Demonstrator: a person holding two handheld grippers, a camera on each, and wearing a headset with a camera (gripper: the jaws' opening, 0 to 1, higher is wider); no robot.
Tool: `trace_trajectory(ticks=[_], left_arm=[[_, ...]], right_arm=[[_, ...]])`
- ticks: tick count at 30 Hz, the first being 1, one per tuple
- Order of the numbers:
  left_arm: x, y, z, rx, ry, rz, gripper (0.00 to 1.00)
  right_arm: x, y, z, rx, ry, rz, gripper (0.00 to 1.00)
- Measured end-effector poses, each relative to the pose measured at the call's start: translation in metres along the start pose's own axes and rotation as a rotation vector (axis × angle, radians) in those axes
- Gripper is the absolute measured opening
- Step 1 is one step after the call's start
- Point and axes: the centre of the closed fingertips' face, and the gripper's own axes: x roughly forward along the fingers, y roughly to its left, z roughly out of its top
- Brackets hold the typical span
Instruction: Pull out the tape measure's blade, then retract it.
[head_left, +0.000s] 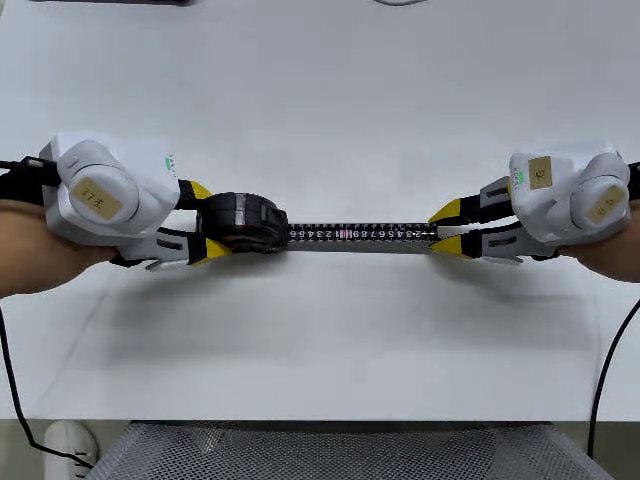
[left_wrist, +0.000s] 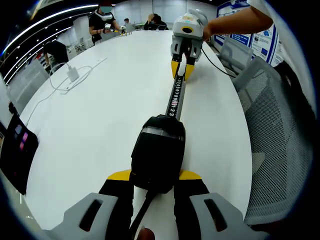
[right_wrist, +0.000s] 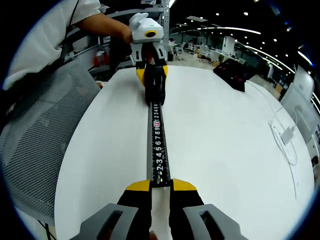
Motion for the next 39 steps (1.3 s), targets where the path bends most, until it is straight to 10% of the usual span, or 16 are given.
trace_trajectory(ticks=[39], left_arm=[[0.0, -0.001, 0.001, 0.005, 0.003, 0.001, 0.25]], right_arm=[[-0.018, 0.0, -0.027, 0.02, 0.043, -0.003, 0.08]])
